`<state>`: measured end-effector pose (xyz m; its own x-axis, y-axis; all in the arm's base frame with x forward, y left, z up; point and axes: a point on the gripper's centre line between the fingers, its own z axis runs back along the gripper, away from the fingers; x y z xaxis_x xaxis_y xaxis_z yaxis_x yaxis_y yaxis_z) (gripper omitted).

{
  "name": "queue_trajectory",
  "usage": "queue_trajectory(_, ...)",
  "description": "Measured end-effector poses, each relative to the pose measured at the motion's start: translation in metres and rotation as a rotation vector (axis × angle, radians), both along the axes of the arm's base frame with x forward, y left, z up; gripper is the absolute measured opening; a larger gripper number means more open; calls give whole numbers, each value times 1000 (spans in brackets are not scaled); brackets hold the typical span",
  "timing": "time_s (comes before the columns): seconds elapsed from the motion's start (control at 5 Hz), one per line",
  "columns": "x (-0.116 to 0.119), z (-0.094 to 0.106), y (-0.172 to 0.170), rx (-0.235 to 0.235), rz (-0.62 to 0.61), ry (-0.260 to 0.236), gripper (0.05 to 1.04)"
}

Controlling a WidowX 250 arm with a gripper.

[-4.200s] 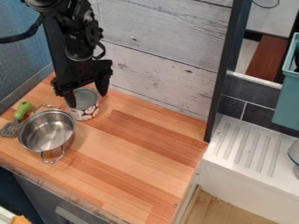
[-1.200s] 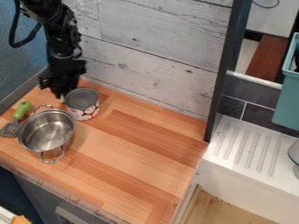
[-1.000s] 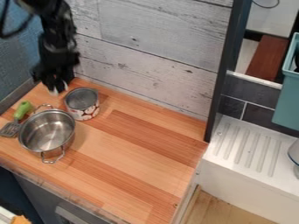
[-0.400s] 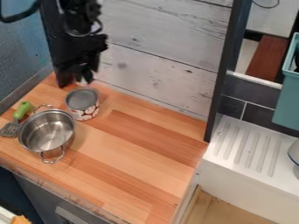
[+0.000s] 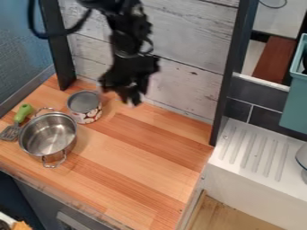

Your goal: Move the sushi to the upper right of the table

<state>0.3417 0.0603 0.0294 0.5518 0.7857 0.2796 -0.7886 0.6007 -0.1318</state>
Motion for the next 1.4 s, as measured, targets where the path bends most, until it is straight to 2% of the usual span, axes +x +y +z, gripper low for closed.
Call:
queue_trajectory(0.2, 6, -21, -19, -39, -80, 36, 478)
queue_trajectory(0.4, 19, -42, -29, -87, -120, 47, 478)
queue_trajectory(0.6, 27, -52, -33, -96, -139, 56, 478)
queue_trajectory(0.8, 28, -51, -34, -97, -153, 57, 530)
queue_trajectory(1.0, 28, -50, -31, -85, -149, 74, 859)
queue_trajectory(1.2, 28, -50, -31, -86, -139, 76, 1016)
queue_trajectory(1.4, 28, -47, -33, -70, -129, 89, 1009)
